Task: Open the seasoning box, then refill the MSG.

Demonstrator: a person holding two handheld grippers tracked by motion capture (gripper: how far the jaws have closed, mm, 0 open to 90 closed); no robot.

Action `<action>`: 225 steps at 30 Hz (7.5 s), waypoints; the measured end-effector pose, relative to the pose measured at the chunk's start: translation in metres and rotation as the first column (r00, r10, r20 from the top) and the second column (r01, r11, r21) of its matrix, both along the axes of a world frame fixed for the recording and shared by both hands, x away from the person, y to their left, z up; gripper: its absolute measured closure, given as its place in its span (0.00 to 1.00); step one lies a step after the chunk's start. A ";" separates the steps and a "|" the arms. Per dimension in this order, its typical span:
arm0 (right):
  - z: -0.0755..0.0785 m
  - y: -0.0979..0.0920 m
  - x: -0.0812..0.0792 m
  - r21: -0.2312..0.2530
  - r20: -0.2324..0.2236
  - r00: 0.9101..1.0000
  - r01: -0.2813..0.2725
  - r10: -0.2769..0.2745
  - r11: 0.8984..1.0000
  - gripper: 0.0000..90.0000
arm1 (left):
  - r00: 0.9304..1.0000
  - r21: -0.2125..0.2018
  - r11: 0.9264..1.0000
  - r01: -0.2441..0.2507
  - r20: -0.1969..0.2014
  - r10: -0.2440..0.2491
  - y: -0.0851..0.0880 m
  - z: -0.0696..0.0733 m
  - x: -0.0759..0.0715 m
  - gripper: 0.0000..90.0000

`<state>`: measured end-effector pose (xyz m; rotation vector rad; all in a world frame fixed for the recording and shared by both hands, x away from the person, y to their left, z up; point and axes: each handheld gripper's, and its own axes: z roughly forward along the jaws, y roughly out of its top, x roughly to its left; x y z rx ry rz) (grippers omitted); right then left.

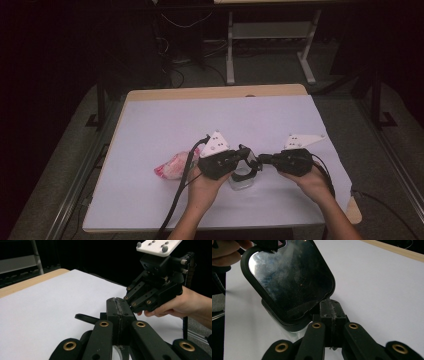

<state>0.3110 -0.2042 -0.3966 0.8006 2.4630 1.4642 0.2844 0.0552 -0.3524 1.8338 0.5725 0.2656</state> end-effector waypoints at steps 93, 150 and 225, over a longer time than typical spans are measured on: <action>-0.016 -0.037 0.000 -0.029 -0.054 0.969 0.240 -0.241 0.970 0.39 | 0.998 0.100 0.993 0.067 -0.015 -0.066 0.082 0.067 0.027 0.42; -0.033 -0.050 -0.020 -0.030 -0.051 0.963 0.264 -0.265 0.964 0.38 | 0.997 0.185 0.980 -0.073 -0.004 0.075 0.206 -0.024 -0.042 0.34; -0.031 -0.053 -0.024 -0.052 -0.051 0.958 0.279 -0.281 0.959 0.40 | 0.999 -0.073 0.996 -0.041 0.005 0.042 0.214 -0.006 0.000 1.00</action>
